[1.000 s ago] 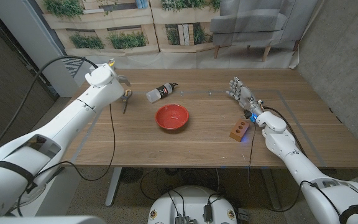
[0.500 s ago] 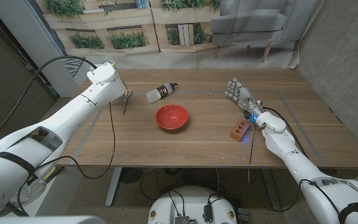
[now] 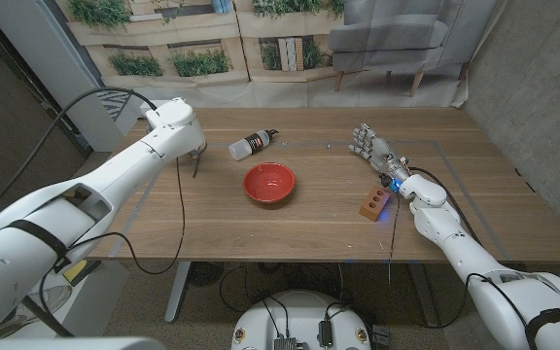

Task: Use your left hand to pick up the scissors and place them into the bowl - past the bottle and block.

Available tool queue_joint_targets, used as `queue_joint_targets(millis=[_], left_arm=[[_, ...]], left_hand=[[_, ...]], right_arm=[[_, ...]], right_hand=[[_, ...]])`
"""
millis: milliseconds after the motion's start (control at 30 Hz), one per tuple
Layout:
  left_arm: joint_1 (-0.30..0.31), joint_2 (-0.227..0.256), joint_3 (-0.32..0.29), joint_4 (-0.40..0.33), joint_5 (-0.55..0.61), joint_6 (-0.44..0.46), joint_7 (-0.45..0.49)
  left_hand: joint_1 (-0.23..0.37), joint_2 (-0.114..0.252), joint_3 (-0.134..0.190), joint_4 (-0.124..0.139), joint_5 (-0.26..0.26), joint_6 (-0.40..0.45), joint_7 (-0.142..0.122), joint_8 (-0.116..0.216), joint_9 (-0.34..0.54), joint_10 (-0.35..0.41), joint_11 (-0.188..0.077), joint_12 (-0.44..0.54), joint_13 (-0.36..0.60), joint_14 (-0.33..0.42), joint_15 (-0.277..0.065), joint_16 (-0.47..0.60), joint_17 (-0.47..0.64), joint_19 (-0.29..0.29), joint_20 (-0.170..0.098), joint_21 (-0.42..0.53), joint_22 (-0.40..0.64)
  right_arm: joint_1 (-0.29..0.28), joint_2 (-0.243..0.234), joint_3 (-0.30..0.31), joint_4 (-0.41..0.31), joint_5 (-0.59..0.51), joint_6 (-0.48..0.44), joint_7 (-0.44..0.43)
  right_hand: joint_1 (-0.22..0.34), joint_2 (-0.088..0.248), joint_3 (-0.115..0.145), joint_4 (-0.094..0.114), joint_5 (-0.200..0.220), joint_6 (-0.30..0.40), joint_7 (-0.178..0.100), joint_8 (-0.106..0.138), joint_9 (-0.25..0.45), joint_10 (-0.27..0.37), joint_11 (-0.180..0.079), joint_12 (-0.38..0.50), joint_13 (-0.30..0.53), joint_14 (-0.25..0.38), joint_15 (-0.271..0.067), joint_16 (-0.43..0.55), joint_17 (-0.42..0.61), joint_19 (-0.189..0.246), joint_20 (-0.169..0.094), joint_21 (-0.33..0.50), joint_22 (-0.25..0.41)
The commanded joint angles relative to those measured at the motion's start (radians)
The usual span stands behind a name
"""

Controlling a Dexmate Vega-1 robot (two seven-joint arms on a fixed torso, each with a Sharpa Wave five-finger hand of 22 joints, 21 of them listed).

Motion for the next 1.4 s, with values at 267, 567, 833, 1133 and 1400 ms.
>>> queue_joint_targets(millis=[267,567,833,1133,1400], left_arm=[[-0.101,-0.1,0.085,0.237,-0.004,-0.037,0.028],[-0.117,-0.129,0.104,0.298,0.004,-0.063,0.025],[-0.116,-0.153,0.1,0.333,0.008,-0.088,0.04],[-0.131,-0.188,0.125,0.394,0.024,-0.108,0.038],[-0.136,-0.207,0.129,0.43,0.027,-0.122,0.029]], left_hand=[[0.009,0.01,0.017,-0.005,0.009,0.068,0.07,0.012,0.004,0.068,-0.021,0.035,0.013,0.062,-0.015,0.044,0.013,0.03,0.003,0.037,0.014],[0.024,0.006,0.02,-0.012,0.008,0.1,0.07,0.017,0.007,0.093,-0.031,0.05,0.019,0.086,-0.029,0.068,0.024,0.045,0.003,0.054,0.02],[0.035,0.003,0.02,-0.014,0.005,0.116,0.069,0.017,0.009,0.109,-0.041,0.06,0.023,0.097,-0.042,0.085,0.034,0.052,0.003,0.066,0.024],[0.05,0.0,0.023,-0.018,0.004,0.139,0.068,0.02,0.011,0.121,-0.048,0.07,0.028,0.111,-0.053,0.1,0.04,0.058,0.003,0.078,0.029],[0.062,-0.005,0.024,-0.02,0.003,0.137,0.068,0.014,0.012,0.117,-0.049,0.072,0.032,0.102,-0.051,0.103,0.046,0.057,0.003,0.085,0.033]], right_arm=[[0.034,0.004,0.001,0.067,-0.011,0.018,0.051],[0.044,0.007,0.002,0.082,-0.016,0.035,0.068],[0.048,0.008,0.004,0.082,-0.016,0.041,0.08],[0.044,0.003,0.006,0.074,-0.016,0.048,0.088],[0.042,0.002,0.007,0.069,-0.011,0.05,0.101]], right_hand=[[-0.005,-0.001,-0.007,-0.001,0.001,0.01,0.003,0.003,0.004,0.007,-0.004,0.002,0.002,0.006,0.002,0.005,0.001,0.007,-0.001,0.005,0.003],[-0.007,-0.003,-0.008,-0.001,0.001,0.009,0.003,0.002,0.004,0.007,-0.004,0.002,0.002,0.007,0.003,0.005,0.001,0.007,-0.001,0.005,0.003],[-0.008,-0.004,-0.009,-0.001,0.001,0.009,0.003,0.002,0.004,0.007,-0.001,0.002,0.002,0.007,0.002,0.005,0.001,0.008,-0.001,0.005,0.003],[-0.01,-0.005,-0.01,-0.001,0.002,0.01,0.003,0.002,0.004,0.008,-0.001,0.002,0.002,0.008,0.002,0.005,0.001,0.008,-0.001,0.005,0.003],[-0.011,-0.006,-0.01,-0.001,0.002,0.01,0.003,0.002,0.004,0.008,0.0,0.002,0.002,0.008,0.003,0.005,0.001,0.009,-0.002,0.006,0.003]])
